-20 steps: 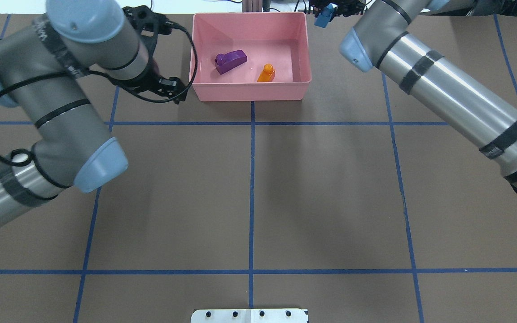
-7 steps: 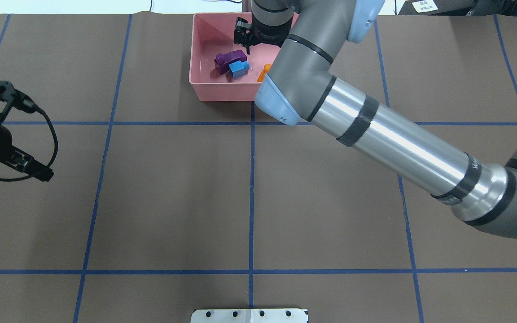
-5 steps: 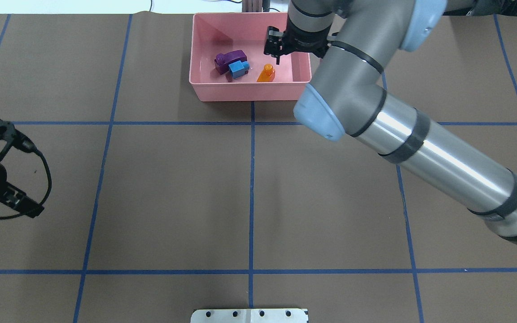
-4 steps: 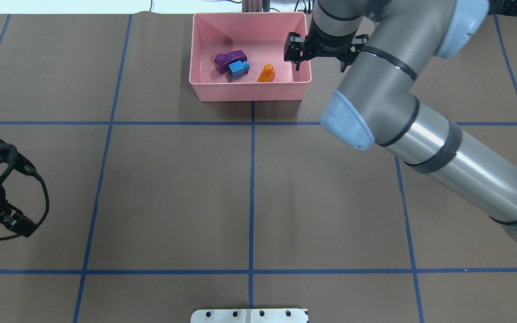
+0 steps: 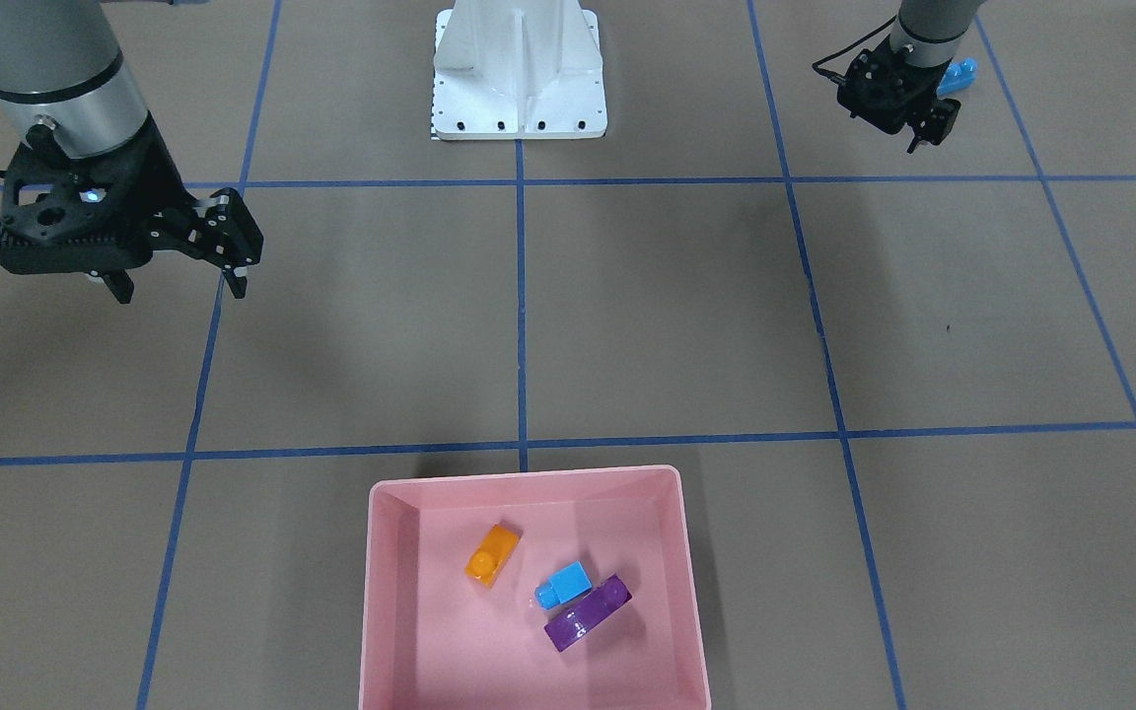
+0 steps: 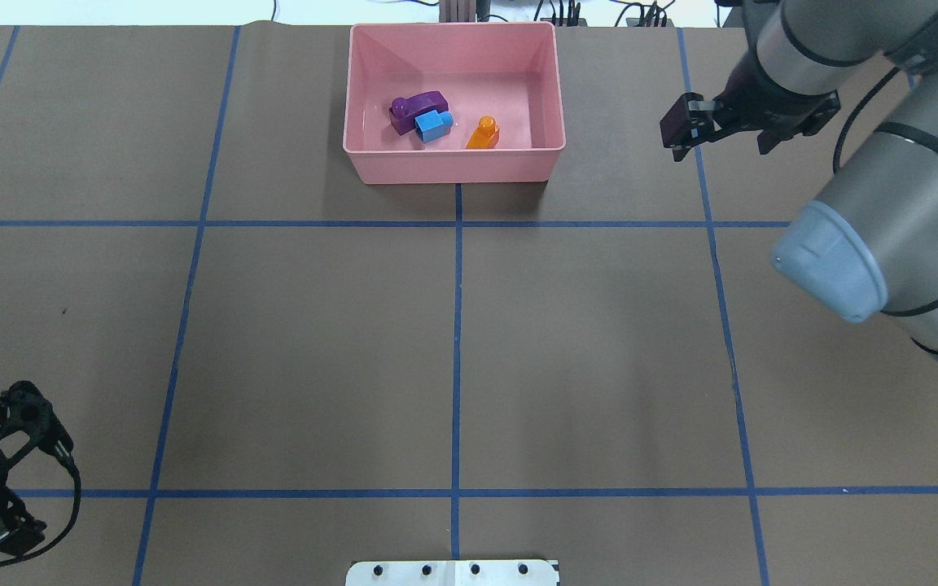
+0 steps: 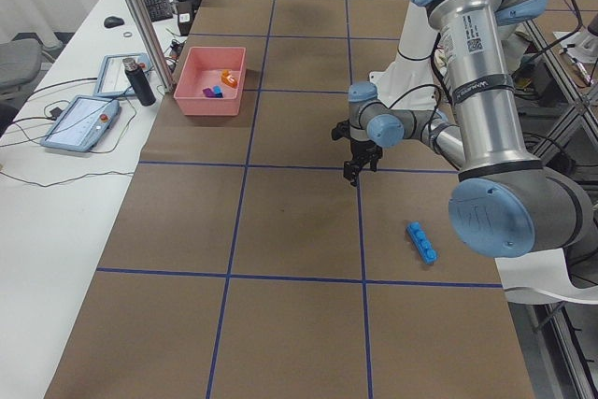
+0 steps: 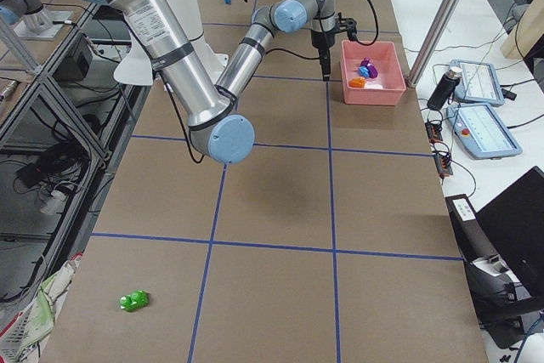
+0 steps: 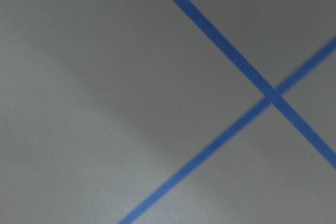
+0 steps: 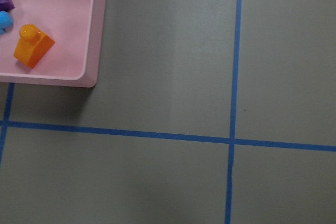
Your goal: Put all blocks into box
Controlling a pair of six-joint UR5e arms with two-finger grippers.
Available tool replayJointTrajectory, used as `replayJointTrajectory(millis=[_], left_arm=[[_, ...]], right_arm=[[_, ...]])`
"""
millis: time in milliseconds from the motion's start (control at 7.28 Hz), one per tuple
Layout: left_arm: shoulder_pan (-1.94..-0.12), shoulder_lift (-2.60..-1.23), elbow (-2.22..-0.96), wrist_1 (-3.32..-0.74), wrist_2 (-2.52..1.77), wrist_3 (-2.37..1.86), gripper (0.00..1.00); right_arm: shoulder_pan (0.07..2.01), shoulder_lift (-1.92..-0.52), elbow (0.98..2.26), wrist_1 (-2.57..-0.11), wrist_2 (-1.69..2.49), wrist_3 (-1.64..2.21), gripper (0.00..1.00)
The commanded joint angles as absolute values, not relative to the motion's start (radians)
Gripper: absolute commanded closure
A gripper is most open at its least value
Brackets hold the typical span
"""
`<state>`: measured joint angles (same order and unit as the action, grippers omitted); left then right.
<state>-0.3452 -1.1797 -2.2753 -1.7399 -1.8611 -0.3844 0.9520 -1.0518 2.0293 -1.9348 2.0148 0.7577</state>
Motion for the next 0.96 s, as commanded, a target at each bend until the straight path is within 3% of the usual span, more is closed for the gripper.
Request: replayJointTrajectory(millis=[0,412,824], left_arm=[[-0.183,-1.076,-2.283,-1.741,-1.787,-0.387,0.0],[-0.057,-0.971,-2.276,-1.74,-1.723,-0.403,0.0],[0.168,-0.963,-2.264,-1.735,-1.701,-0.591,0.0]], right_arm=[[0.991,-1.149,2.103,-1.934,2.026,0.692,0.0],[1.032,-1.259,2.152,-1.927,2.051,0.574,0.0],[1.057,-1.287,2.161,-1.921,2.088,0.554,0.0]])
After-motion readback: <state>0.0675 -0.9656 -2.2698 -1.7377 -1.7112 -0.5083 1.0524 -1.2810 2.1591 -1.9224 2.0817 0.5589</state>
